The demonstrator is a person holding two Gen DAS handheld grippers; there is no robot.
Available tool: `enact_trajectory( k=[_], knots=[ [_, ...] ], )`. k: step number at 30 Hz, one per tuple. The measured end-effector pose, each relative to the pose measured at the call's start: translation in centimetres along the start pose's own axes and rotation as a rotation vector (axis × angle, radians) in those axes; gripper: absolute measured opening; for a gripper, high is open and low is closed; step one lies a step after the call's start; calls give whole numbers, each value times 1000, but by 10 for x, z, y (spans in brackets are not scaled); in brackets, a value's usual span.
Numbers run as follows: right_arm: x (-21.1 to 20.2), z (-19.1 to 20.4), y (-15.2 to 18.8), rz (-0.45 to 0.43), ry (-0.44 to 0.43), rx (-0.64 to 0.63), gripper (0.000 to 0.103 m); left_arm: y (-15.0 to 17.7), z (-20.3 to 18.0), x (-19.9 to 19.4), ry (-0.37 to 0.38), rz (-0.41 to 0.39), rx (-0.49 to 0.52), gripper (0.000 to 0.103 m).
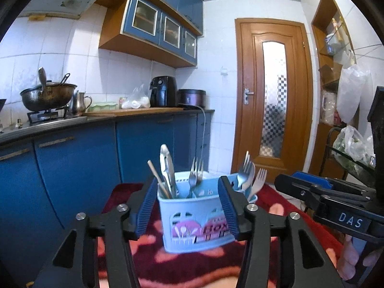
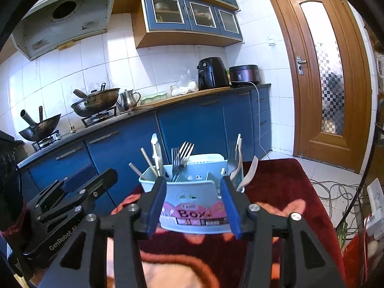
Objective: Organize utensils
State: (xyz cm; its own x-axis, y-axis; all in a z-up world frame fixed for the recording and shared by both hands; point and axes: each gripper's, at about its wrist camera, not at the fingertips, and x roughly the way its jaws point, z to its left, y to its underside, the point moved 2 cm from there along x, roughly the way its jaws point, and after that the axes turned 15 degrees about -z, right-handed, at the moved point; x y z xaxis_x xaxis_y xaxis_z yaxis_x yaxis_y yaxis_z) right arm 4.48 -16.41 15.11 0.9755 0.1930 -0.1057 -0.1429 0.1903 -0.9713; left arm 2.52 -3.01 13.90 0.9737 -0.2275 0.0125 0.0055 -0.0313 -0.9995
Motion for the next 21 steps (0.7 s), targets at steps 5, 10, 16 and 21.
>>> enact_trajectory(
  k=[5, 10, 16, 21],
  knots=[
    [-16, 3, 9, 8, 3, 3, 58, 6, 8, -16, -29, 42, -39, 62],
    [-30, 5, 20, 1, 8, -8, 70, 15, 16, -28, -50, 76, -57, 69],
    [-39, 5, 37, 3, 16, -13, 85, 31, 22, -35, -70, 122, -62, 70],
    [-37, -1, 58, 36, 54, -18, 88, 44, 25, -34, -77, 151, -57, 70]
  ],
)
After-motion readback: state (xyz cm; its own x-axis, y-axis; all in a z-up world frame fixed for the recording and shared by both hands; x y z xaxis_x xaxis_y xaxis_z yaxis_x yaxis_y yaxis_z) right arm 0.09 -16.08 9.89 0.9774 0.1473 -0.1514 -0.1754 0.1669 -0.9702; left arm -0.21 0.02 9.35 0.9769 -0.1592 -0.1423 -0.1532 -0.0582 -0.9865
